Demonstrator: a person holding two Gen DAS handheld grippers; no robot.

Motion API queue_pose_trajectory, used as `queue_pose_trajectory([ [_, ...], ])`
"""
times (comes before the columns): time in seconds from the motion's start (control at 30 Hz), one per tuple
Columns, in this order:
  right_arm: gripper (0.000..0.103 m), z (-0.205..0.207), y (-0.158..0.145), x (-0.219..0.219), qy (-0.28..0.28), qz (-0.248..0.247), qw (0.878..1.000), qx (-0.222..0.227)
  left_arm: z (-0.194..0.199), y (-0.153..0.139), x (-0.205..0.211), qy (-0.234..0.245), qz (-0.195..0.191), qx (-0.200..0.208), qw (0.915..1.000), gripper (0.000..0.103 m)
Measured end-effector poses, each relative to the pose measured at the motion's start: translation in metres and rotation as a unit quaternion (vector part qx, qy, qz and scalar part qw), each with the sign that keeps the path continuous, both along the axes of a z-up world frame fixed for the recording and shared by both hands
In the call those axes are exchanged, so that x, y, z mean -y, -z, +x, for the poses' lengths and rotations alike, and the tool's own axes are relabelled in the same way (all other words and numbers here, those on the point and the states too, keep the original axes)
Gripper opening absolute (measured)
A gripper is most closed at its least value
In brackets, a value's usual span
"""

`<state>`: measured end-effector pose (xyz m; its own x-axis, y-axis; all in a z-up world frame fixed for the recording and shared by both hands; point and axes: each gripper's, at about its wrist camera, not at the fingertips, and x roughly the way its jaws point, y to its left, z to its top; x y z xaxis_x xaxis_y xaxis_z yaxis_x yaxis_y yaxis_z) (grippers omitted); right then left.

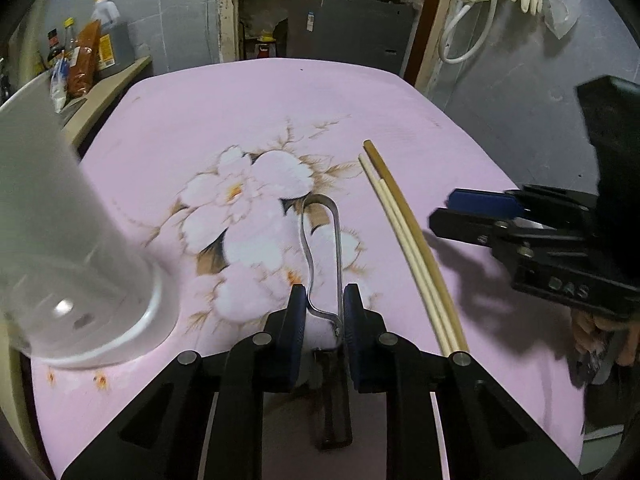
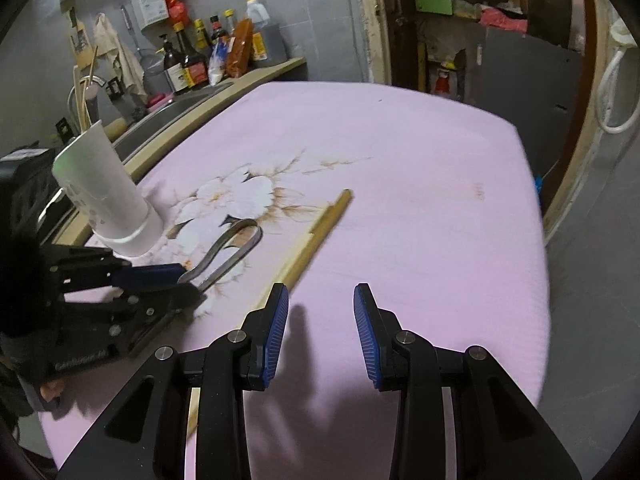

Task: Organize utensils
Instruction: 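Lower the left tool onto the metal peeler while the right tool approaches the chopsticks, then close the left tool on the peeler handle while the right tool closes on a wooden chopstick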

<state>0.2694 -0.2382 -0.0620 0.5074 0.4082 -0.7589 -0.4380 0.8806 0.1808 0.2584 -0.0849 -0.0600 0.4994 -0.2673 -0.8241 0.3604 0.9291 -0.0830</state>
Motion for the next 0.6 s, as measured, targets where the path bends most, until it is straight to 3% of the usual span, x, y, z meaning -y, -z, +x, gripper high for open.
queue_pose_trajectory([
  [0.33, 0.034, 0.002, 0.003, -0.033, -0.024, -0.078, 0.997, 0.017, -0.018, -0.005, -0.012, -0.012, -0.020, -0.004, 0.9997, 0.016],
  [0.47, 0.031, 0.004, 0.003, -0.038, -0.025, -0.097, 0.995, 0.011, -0.019, -0.007, -0.011, -0.016, -0.026, -0.007, 0.9995, 0.016],
  [0.6, 0.019, -0.001, 0.002, -0.036, -0.029, -0.125, 0.992, 0.009, -0.019, -0.009, -0.012, -0.027, -0.032, -0.012, 0.9990, 0.016],
])
